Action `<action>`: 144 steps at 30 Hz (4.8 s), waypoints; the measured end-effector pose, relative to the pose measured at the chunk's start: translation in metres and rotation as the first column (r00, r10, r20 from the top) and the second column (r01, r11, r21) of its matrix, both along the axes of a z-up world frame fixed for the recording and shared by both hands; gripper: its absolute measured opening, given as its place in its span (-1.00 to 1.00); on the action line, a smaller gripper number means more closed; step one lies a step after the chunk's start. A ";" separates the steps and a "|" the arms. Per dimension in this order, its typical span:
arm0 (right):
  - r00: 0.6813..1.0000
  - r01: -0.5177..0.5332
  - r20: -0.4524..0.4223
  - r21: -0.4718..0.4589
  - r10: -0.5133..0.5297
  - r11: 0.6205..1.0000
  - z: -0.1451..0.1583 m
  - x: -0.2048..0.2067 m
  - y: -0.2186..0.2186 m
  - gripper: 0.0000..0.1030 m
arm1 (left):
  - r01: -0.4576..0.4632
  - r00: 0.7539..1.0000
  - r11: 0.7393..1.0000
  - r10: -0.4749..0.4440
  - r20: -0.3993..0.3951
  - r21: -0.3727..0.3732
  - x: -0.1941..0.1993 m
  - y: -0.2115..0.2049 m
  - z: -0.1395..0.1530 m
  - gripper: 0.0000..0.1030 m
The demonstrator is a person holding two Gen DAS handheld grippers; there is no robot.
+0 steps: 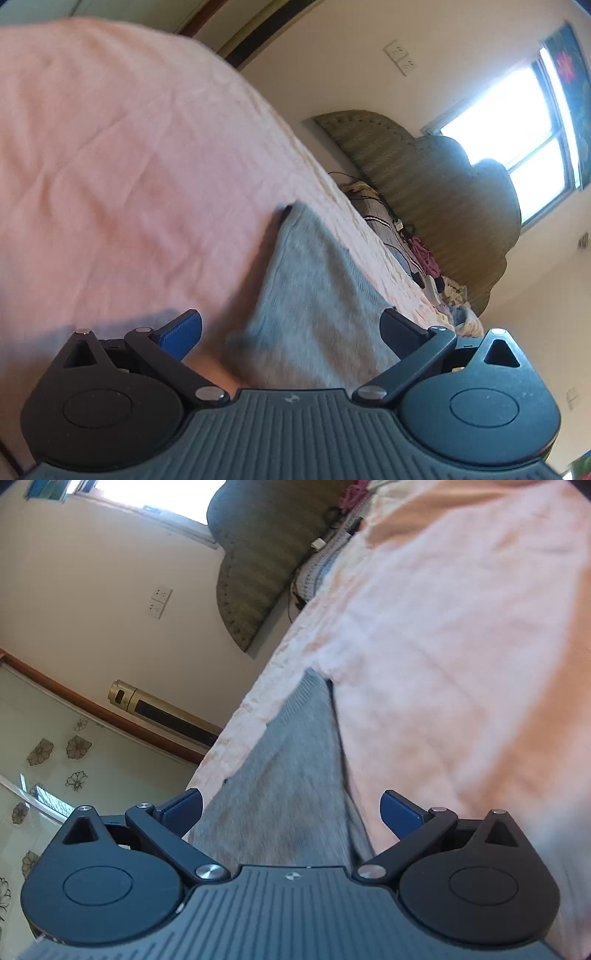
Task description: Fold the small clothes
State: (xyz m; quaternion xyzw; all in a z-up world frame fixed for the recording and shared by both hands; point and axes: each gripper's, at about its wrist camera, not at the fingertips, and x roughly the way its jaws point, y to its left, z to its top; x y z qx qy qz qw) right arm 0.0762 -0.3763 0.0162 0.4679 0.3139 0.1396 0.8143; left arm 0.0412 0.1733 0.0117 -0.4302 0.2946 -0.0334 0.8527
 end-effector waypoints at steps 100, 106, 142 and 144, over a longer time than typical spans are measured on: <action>0.948 -0.176 0.021 -0.799 0.319 0.575 0.009 -0.008 0.174 0.99 | 0.290 0.942 0.606 -0.317 -0.109 0.741 0.003 -0.131 0.007 0.81; 0.963 -0.160 -0.003 -0.814 0.271 0.558 0.030 -0.028 0.187 1.00 | 0.280 0.950 0.638 -0.290 -0.113 0.718 -0.022 -0.150 0.034 0.79; 0.864 -0.334 -0.078 -0.829 0.498 0.448 0.012 -0.131 0.189 1.00 | 0.322 0.938 0.616 -0.308 -0.156 0.719 -0.136 -0.138 0.018 0.93; 0.870 -0.321 -0.073 -0.834 0.488 0.449 0.013 -0.133 0.184 1.00 | 0.263 0.962 0.712 -0.245 -0.120 0.651 -0.148 -0.123 0.025 0.93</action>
